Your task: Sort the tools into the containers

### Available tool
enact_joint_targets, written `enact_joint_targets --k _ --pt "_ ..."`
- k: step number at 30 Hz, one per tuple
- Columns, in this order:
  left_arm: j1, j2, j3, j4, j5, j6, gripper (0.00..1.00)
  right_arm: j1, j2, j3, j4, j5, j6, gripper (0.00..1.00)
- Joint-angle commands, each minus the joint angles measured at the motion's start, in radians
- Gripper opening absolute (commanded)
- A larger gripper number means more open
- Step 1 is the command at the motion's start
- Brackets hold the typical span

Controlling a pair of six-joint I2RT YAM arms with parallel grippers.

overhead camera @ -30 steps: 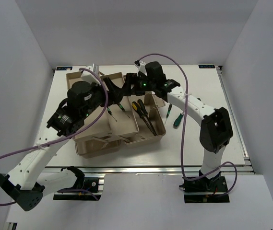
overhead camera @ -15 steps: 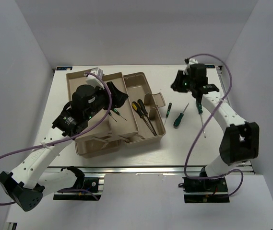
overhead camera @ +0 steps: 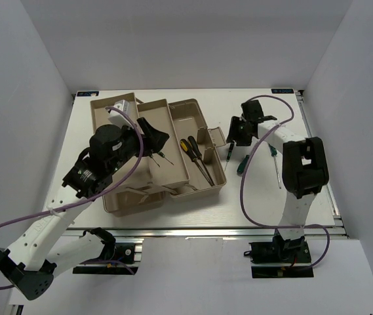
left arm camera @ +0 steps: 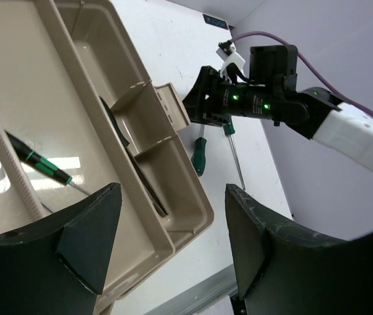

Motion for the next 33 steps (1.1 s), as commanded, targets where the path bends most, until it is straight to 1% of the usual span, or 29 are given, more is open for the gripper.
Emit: enact_joint_targets --k 1,5,7,8,10,11,13,14,16,17,20,22,23,26,27,30,33 --pt "0.000 -0.032 -0.012 -0.035 -0.026 -0.029 0.74 0.000 0.051 0.058 -0.002 0.045 0.023 0.56" --pt "0.000 -0.023 -0.003 -0.058 -0.034 -0.027 0.74 0.020 0.097 0.081 0.007 0.060 0.025 0.55" --pt "0.000 -0.017 0.005 -0.064 -0.037 -0.024 0.74 0.026 0.118 0.092 0.011 0.103 0.025 0.55" --pt "0.000 -0.009 0.006 -0.062 -0.037 -0.022 0.74 0.035 0.126 0.098 0.010 0.115 0.023 0.55" --pt "0.000 -0.005 0.000 -0.056 -0.037 -0.022 0.74 0.043 0.137 0.104 -0.001 0.187 0.022 0.50" --pt "0.000 -0.002 -0.003 -0.053 -0.038 -0.022 0.74 0.045 0.137 0.100 -0.002 0.209 0.025 0.44" --pt "0.000 -0.002 -0.012 -0.044 -0.037 -0.024 0.74 0.043 0.132 0.086 -0.010 0.256 0.020 0.36" --pt "0.000 -0.003 -0.017 -0.039 -0.037 -0.027 0.74 0.031 0.131 0.080 -0.015 0.258 0.020 0.28" --pt "0.000 -0.006 -0.032 -0.025 -0.037 -0.029 0.74 0.014 0.129 0.068 -0.018 0.246 0.026 0.21" --pt "0.000 -0.006 -0.035 -0.022 -0.034 -0.029 0.74 0.003 0.128 0.058 -0.018 0.246 0.028 0.15" --pt "0.000 0.001 -0.037 -0.022 -0.027 -0.026 0.75 -0.020 0.120 0.051 -0.010 0.227 0.033 0.07" --pt "0.000 0.008 -0.032 -0.024 -0.029 -0.021 0.75 -0.037 0.115 0.054 -0.009 0.174 0.040 0.01" --pt "0.000 0.012 -0.029 -0.025 -0.029 -0.019 0.75 -0.046 0.114 0.058 -0.001 0.142 0.048 0.00" --pt "0.000 0.018 -0.015 -0.035 -0.032 -0.016 0.75 -0.077 0.076 0.090 0.007 -0.040 0.068 0.00" --pt "0.000 0.018 -0.014 -0.038 -0.034 -0.016 0.75 -0.093 0.060 0.101 0.008 -0.062 0.074 0.00" --pt "0.000 0.008 -0.017 -0.039 -0.043 -0.018 0.75 -0.112 -0.025 0.144 0.020 -0.080 0.050 0.00" --pt "0.000 -0.008 -0.020 -0.038 -0.053 -0.018 0.76 -0.120 -0.121 0.182 0.065 -0.044 -0.027 0.00"
